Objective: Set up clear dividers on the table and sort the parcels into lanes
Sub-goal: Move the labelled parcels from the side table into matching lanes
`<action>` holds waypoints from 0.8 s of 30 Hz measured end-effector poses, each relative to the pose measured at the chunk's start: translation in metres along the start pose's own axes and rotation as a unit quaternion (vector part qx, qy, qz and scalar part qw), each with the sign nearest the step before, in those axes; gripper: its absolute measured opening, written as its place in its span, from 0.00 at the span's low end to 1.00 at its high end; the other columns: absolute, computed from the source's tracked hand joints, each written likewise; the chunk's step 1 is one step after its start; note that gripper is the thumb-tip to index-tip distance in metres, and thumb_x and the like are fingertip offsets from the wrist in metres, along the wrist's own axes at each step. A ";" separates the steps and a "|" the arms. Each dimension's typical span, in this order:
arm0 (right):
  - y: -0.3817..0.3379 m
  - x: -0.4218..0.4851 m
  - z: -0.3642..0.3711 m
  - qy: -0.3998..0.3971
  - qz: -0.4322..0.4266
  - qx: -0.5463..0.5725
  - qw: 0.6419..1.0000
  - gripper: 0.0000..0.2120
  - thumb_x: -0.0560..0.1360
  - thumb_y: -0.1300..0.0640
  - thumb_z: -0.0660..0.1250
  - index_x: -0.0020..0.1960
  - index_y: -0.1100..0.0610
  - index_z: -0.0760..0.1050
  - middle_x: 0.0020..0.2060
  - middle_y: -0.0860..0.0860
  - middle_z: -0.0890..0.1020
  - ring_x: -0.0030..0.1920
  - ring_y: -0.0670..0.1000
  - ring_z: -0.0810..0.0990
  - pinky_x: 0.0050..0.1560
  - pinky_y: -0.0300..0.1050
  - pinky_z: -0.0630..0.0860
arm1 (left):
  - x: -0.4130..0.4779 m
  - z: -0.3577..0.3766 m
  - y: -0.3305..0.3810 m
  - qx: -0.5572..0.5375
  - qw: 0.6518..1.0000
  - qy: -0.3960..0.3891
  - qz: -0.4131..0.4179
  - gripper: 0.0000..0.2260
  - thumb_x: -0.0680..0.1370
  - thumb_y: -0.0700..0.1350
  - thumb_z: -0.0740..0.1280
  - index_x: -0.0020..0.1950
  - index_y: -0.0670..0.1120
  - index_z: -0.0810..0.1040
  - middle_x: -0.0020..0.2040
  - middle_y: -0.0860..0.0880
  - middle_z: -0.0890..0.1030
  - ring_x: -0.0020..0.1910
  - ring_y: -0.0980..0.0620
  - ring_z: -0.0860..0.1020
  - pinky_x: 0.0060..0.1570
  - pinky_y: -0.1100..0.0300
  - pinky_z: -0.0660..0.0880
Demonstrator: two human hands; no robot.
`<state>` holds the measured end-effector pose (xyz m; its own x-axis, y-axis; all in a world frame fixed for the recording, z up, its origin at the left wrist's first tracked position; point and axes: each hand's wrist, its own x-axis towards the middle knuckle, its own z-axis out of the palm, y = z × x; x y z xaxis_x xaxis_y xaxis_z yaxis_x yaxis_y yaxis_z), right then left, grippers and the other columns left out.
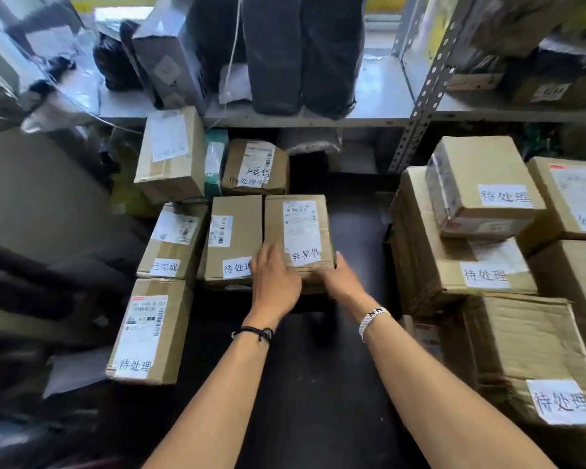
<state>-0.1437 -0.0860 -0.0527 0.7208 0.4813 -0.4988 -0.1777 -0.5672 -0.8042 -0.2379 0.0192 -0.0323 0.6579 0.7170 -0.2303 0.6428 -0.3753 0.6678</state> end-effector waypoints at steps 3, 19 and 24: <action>0.012 0.008 0.007 0.003 0.013 0.046 0.999 0.19 0.78 0.62 0.68 0.67 0.49 0.75 0.56 0.46 0.86 0.51 0.42 0.85 0.42 0.29 0.76 | 0.005 -0.001 -0.003 -0.024 0.999 -0.021 -0.033 0.27 0.83 0.42 0.60 0.83 0.40 0.59 0.85 0.43 0.56 0.83 0.43 0.50 0.81 0.52 0.46; -0.006 -0.025 0.010 0.058 -0.024 -0.380 0.923 0.60 0.66 0.18 0.62 0.83 0.42 0.35 0.83 0.61 0.38 0.82 0.69 0.39 0.72 0.82 0.51 | -0.010 0.001 0.002 -0.215 0.969 -0.017 -0.124 0.24 0.86 0.44 0.59 0.82 0.45 0.64 0.79 0.45 0.70 0.77 0.46 0.68 0.73 0.57 0.65; -0.006 -0.019 0.018 0.091 -0.002 -0.416 0.905 0.60 0.65 0.26 0.74 0.82 0.43 0.41 0.80 0.66 0.41 0.79 0.73 0.47 0.69 0.78 0.60 | -0.020 0.000 -0.004 -0.190 0.978 0.003 -0.085 0.22 0.86 0.45 0.60 0.81 0.45 0.66 0.77 0.46 0.71 0.76 0.48 0.70 0.77 0.49 0.67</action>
<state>-0.1683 -0.0797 -0.0441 0.8320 0.4091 -0.3746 0.3358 -0.9090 -0.2469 -0.2534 0.0059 -0.0303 0.5515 0.7536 -0.3575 0.5494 -0.0057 0.8355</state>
